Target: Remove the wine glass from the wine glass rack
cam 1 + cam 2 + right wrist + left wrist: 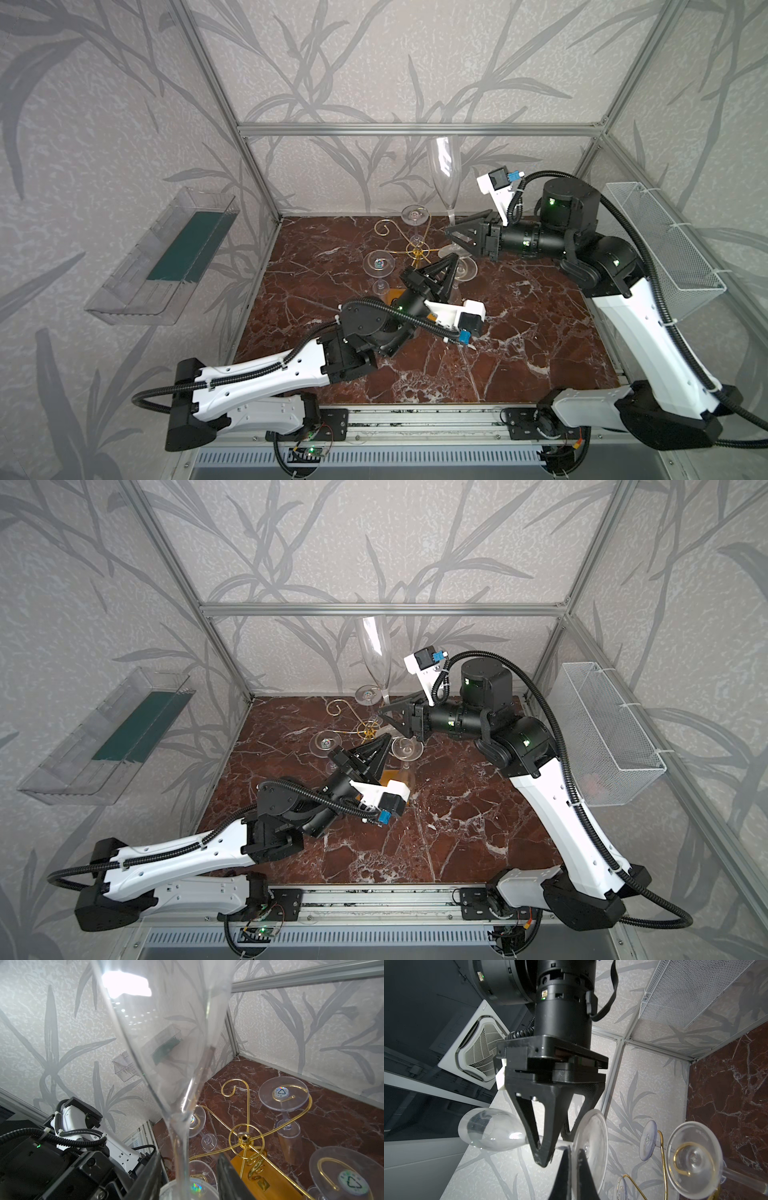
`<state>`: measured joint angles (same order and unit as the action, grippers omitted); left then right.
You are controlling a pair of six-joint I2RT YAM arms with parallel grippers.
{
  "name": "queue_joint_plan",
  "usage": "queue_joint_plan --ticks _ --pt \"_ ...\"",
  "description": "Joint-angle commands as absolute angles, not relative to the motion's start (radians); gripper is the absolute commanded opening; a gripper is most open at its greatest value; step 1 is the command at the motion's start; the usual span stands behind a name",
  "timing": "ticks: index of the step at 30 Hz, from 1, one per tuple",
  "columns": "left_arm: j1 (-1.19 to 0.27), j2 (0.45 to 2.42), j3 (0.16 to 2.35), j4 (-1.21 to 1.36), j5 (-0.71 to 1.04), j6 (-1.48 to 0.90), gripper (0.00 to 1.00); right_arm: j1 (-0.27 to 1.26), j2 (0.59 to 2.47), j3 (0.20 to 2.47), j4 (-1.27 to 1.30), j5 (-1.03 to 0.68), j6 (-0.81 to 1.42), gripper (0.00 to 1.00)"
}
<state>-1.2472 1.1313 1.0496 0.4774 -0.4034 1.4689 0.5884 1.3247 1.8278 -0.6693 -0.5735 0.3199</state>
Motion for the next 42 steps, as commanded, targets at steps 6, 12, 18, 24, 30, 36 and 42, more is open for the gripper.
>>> queue_joint_plan --ticks 6,12,18,24,30,36,42 --pt "-1.252 1.123 1.059 0.507 -0.410 1.509 0.00 0.597 1.331 1.837 -0.660 -0.619 0.296 0.00" --pt "-1.254 1.110 1.038 0.526 -0.400 1.494 0.04 0.600 1.325 1.834 -0.660 -0.606 0.286 0.00" --pt "-1.261 1.029 0.993 0.511 -0.428 1.331 0.59 0.599 1.316 1.848 -0.662 -0.577 0.261 0.00" --pt "-1.249 0.883 1.014 0.341 -0.423 0.914 0.68 0.597 1.306 1.866 -0.654 -0.544 0.215 0.00" --pt "-1.167 0.878 1.309 -0.186 -0.264 0.429 0.77 0.593 1.257 1.817 -0.576 -0.529 0.126 0.00" --pt "-0.975 0.964 1.483 -0.245 0.064 0.025 0.98 0.595 1.200 1.726 -0.480 -0.544 0.058 0.00" --pt "-0.839 1.093 1.638 -0.191 0.314 -0.253 0.99 0.623 1.178 1.682 -0.448 -0.556 0.013 0.00"
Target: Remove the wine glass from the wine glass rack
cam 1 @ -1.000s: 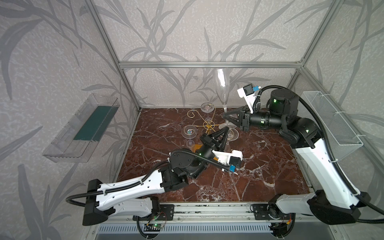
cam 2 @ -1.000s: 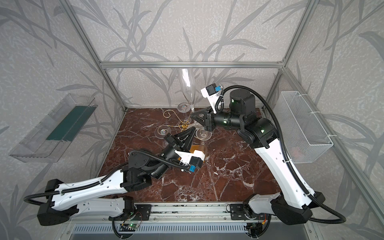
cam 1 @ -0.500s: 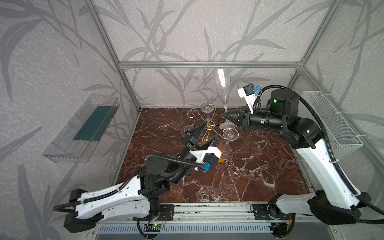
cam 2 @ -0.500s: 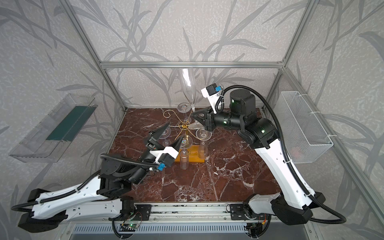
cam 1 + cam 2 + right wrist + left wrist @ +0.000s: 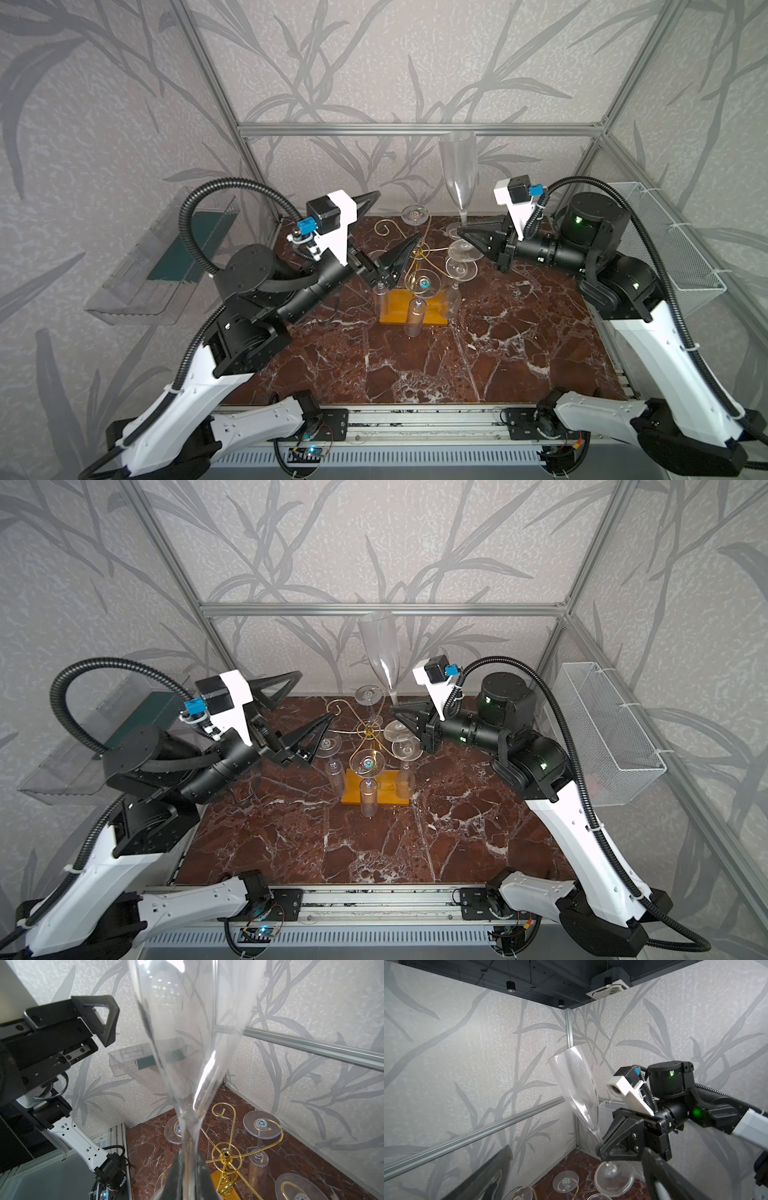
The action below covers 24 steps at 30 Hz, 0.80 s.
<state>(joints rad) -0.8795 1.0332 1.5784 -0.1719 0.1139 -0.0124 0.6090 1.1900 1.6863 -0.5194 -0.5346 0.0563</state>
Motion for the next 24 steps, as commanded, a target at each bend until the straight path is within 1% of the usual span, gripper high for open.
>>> queue_joint_plan --ticks 1,4,9,16,20,24 --pt "-0.823 1.118 1.660 -0.180 0.347 -0.299 0.99 0.629 1.178 1.680 -0.447 -0.555 0.010 0.00" --pt "-0.808 1.170 1.693 -0.155 0.390 -0.348 0.99 0.661 1.178 1.668 -0.435 -0.555 -0.005 0.00" --pt "-0.808 1.213 1.704 -0.147 0.395 -0.359 0.99 0.713 1.169 1.637 -0.389 -0.544 -0.021 0.00" --pt "-0.795 1.219 1.696 -0.104 0.341 -0.354 0.99 0.736 1.154 1.601 -0.373 -0.536 -0.023 0.00" --pt "-0.785 1.226 1.675 -0.025 0.347 -0.400 0.95 0.739 1.138 1.571 -0.357 -0.528 -0.013 0.00" --pt "-0.779 1.244 1.679 0.007 0.389 -0.419 0.89 0.741 1.129 1.557 -0.353 -0.525 -0.010 0.00"
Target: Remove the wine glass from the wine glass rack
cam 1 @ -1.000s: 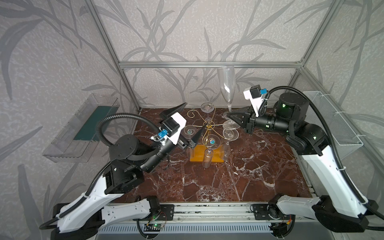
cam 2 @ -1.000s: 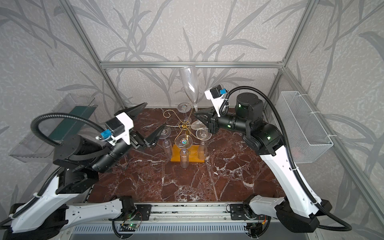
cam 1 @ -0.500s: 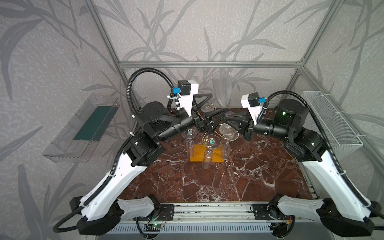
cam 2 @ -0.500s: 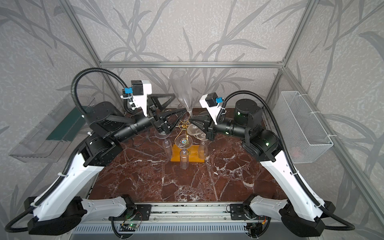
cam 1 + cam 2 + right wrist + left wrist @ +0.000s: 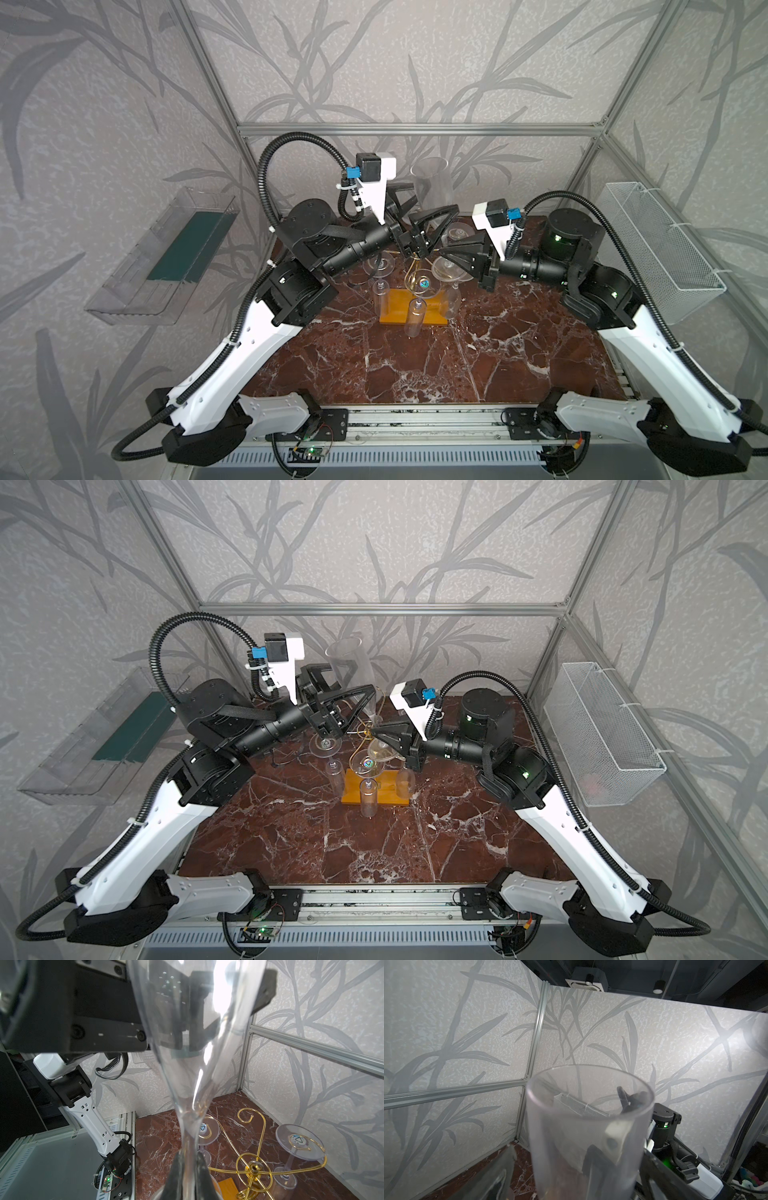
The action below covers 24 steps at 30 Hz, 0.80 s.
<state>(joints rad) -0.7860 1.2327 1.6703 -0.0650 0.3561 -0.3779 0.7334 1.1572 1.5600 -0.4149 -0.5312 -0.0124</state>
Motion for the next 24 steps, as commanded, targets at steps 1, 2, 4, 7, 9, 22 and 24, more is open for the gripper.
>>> queue_joint_plan --ticks 1,2,4,7,9,22,24 --pt "-0.779 1.245 1.677 0.015 0.391 -0.422 0.87 0.741 1.128 1.555 -0.353 -0.525 -0.011 0.00" --pt "-0.779 1.245 1.671 0.025 0.394 -0.424 0.85 0.741 1.126 1.553 -0.352 -0.525 -0.010 0.00" --pt "-0.778 1.246 1.666 0.038 0.400 -0.423 0.81 0.741 1.123 1.549 -0.353 -0.527 -0.011 0.00" --pt "-0.777 1.248 1.660 0.060 0.421 -0.409 0.79 0.742 1.120 1.545 -0.358 -0.531 -0.013 0.00" --pt "-0.776 1.255 1.673 0.049 0.430 -0.403 0.74 0.742 1.116 1.541 -0.361 -0.528 -0.020 0.00" --pt "-0.776 1.270 1.671 0.075 0.468 -0.433 0.46 0.744 1.112 1.537 -0.374 -0.513 -0.021 0.00" --pt "-0.776 1.264 1.665 0.081 0.458 -0.428 0.46 0.745 1.111 1.534 -0.371 -0.505 -0.019 0.00"
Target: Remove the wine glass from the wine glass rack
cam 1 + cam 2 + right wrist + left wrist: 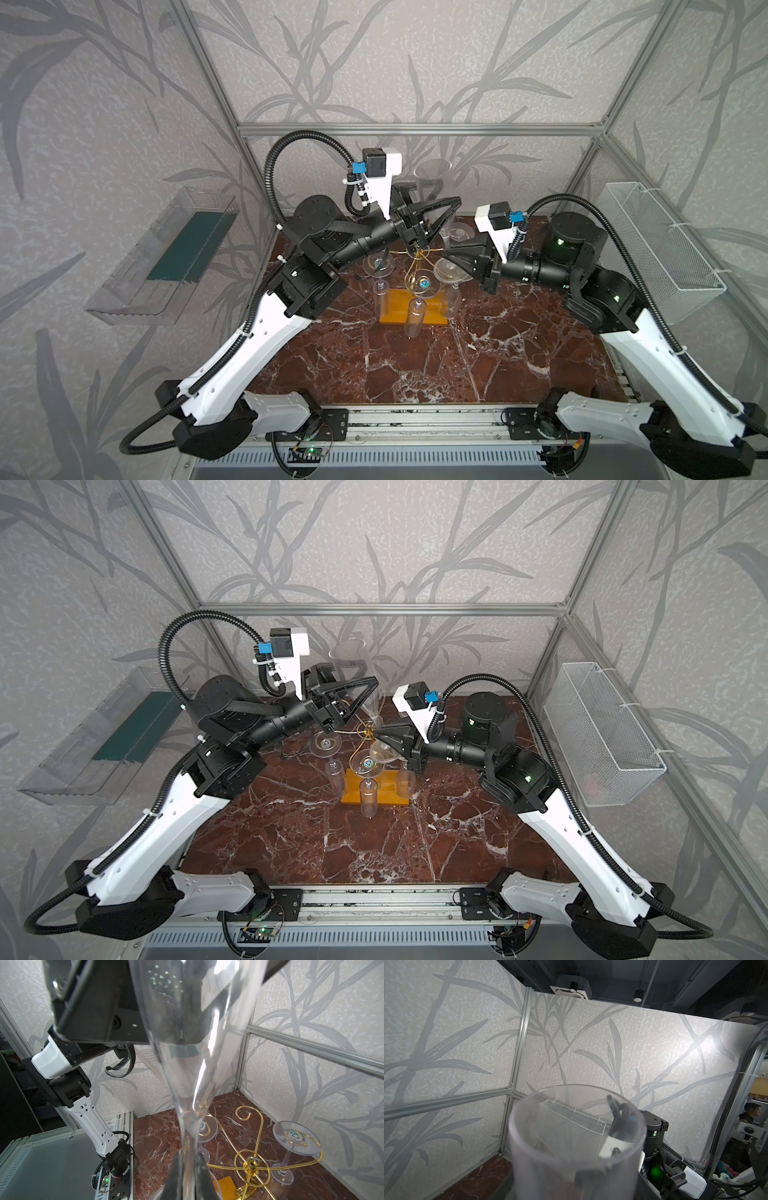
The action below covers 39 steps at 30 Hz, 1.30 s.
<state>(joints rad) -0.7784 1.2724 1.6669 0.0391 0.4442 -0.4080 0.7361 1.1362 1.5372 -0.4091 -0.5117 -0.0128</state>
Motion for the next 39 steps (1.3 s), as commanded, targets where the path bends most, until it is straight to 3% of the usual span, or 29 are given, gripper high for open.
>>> queue_joint_plan --ticks 1,3,4,6,14,23,31,39 --pt "-0.777 1.263 1.664 0.080 0.452 -0.423 0.45 0.745 1.109 1.532 -0.366 -0.494 -0.009 0.12" --pt "-0.775 1.258 1.668 0.065 0.439 -0.407 0.45 0.746 1.103 1.523 -0.352 -0.482 0.000 0.52" --pt "-0.775 1.256 1.670 0.053 0.427 -0.398 0.45 0.745 1.098 1.520 -0.346 -0.485 -0.006 0.65" --pt "-0.771 1.249 1.672 0.034 0.397 -0.385 0.45 0.746 1.085 1.519 -0.340 -0.485 -0.019 0.74" --pt "-0.699 1.238 1.673 0.007 0.383 -0.353 0.44 0.744 0.997 1.521 -0.367 -0.365 -0.106 0.80" --pt "-0.437 1.368 1.795 -0.086 0.402 -0.294 0.44 0.744 0.840 1.420 -0.411 -0.199 -0.162 0.82" --pt "-0.177 1.474 1.734 0.125 0.430 -0.402 0.44 0.745 0.713 1.308 -0.447 -0.022 -0.216 0.83" --pt "-0.083 1.520 1.491 0.434 0.410 -0.348 0.43 0.745 0.582 1.102 -0.350 0.239 -0.278 0.86"
